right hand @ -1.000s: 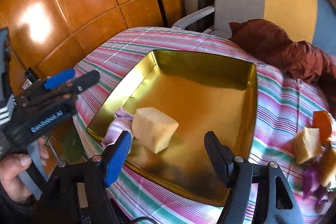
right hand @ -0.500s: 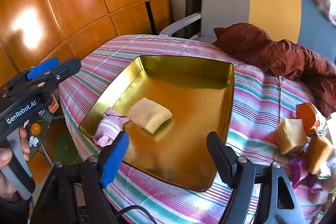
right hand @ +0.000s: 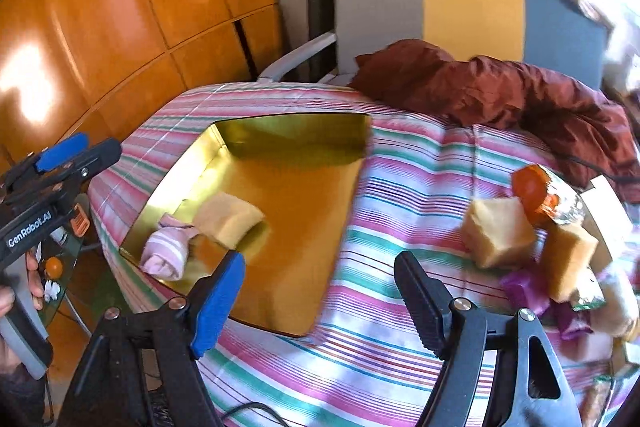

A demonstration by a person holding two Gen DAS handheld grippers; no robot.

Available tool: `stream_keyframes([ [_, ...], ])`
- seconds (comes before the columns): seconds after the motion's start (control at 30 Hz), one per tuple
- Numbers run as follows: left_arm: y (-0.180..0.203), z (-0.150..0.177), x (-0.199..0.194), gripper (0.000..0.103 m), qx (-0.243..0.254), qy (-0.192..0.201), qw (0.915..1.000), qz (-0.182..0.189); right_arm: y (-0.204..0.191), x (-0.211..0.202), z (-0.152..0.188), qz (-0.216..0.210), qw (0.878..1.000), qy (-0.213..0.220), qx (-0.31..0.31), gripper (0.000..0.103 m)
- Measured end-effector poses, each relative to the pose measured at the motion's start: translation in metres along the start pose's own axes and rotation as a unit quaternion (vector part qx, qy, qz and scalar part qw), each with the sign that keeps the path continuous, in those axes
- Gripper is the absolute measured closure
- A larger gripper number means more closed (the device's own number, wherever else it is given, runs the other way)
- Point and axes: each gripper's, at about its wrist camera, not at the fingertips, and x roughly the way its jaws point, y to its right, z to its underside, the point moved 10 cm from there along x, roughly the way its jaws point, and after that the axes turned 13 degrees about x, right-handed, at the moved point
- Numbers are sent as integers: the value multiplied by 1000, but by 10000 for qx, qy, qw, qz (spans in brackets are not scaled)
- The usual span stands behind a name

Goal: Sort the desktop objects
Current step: 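Move both grippers back to the pile and reach for two yellow sponges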

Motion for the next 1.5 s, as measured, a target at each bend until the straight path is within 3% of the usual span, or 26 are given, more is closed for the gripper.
stream_keyframes([
  [0.2, 28, -9, 6, 34, 206, -8, 9994, 275, 43, -12, -3, 278, 9992, 115, 269, 25],
  [0.5, 97, -28, 10, 34, 430, 100, 9896, 1370, 131, -39, -8, 961, 9922, 277, 744, 25],
  [0.63, 126, -34, 16, 34, 661, 26, 9852, 1583, 170, -50, -10, 1227, 9871, 337, 975, 25],
  [0.87, 184, -48, 27, 34, 1127, 20, 9709, 2114, 214, -49, -16, 1345, 9824, 352, 1247, 25],
  [1.07, 233, -52, 50, 29, 1448, -232, 9499, 2759, 219, -21, -25, 1290, 9849, 296, 1119, 27],
  [1.27, 268, -55, 73, 21, 1813, -363, 9306, 3158, 218, 2, -28, 1269, 9875, 127, 923, 46],
  [1.33, 279, -57, 81, 20, 1975, -347, 9249, 3229, 218, 6, -29, 1284, 9878, 98, 874, 63],
  [1.5, 300, -60, 103, 20, 2258, -524, 9125, 3370, 221, 8, -28, 1212, 9887, 71, 882, 69],
])
